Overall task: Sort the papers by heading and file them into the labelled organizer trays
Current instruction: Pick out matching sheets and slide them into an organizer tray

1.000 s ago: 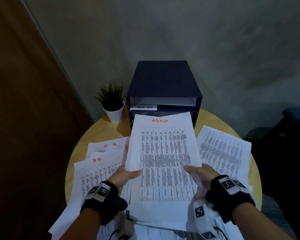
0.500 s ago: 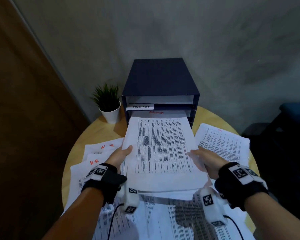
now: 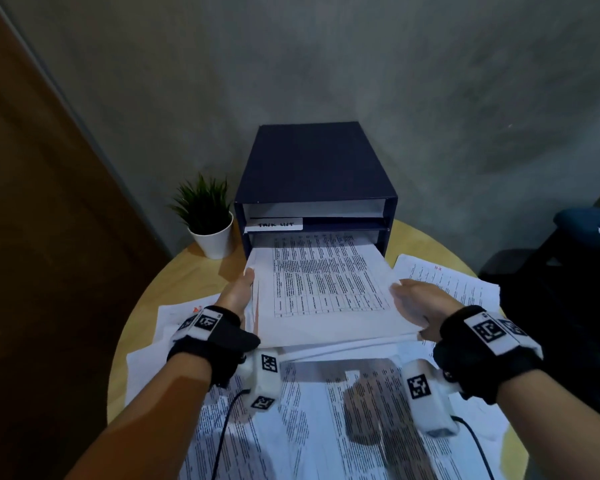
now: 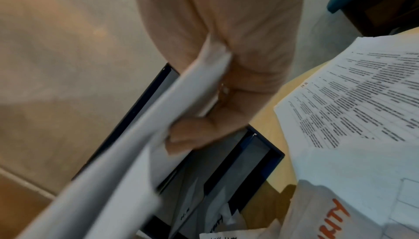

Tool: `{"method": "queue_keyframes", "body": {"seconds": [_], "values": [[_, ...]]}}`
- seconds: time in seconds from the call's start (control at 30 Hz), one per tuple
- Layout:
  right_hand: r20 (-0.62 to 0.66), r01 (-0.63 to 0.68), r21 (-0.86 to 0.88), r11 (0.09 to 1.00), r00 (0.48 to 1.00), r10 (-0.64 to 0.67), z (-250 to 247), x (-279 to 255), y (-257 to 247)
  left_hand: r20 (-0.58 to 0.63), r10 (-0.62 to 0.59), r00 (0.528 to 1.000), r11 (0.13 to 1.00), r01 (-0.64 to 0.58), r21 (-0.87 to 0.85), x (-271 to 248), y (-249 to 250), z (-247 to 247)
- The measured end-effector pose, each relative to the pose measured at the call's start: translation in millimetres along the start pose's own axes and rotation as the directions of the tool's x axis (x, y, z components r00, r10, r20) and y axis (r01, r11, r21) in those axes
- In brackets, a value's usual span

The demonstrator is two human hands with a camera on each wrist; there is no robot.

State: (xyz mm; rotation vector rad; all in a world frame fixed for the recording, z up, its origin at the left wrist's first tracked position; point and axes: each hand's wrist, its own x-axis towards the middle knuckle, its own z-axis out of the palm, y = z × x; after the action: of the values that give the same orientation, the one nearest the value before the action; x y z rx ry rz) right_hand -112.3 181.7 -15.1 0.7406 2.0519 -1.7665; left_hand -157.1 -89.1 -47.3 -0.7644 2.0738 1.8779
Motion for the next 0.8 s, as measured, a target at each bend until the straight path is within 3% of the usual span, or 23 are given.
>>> {"method": "queue_keyframes", "body": {"seconds": [0.07,0.13,0.2,0.27,0.33,0.43,0.57,0.67,0.8], "values": [[-0.020,0.057,0.037,0.998,0.998,-0.056,1,2,-6,0.053,-0.001,0.999,0.999,0.003,-0.043,9,-1,-4],[-0.079,0.118,0.102,0.988,0.991,-0.110,4,6,-12,0.172,-0.078,0.982,0.995,0.086,-0.042,26,-7,-9],[-0.139,0.138,0.065,0.988,0.982,-0.128,6,12,-15,0.317,-0.196,0.928,0.980,0.194,0.040,10,-5,-13],[-0.147,0.150,0.092,0.984,0.980,-0.136,7,16,-19,0.440,-0.197,0.876,0.980,0.157,0.126,-7,-4,-12],[-0.127,0.163,0.111,0.980,0.981,-0.149,12,19,-23,0.406,-0.129,0.905,0.985,0.069,0.159,-8,-6,-11],[-0.061,0.164,0.144,0.976,0.986,-0.157,23,19,-31,0.257,-0.006,0.966,0.996,-0.017,0.087,3,-2,-14],[0.097,0.052,0.130,0.990,0.993,-0.064,28,11,-35,0.137,-0.032,0.990,0.999,0.032,0.008,16,2,-14],[0.032,0.085,0.144,0.986,0.995,-0.090,28,15,-31,0.064,-0.053,0.997,0.996,0.057,-0.062,20,9,-8],[-0.079,0.160,0.348,0.924,0.987,-0.141,30,24,-29,0.020,-0.016,1.000,0.989,0.019,-0.145,17,21,10]]}}
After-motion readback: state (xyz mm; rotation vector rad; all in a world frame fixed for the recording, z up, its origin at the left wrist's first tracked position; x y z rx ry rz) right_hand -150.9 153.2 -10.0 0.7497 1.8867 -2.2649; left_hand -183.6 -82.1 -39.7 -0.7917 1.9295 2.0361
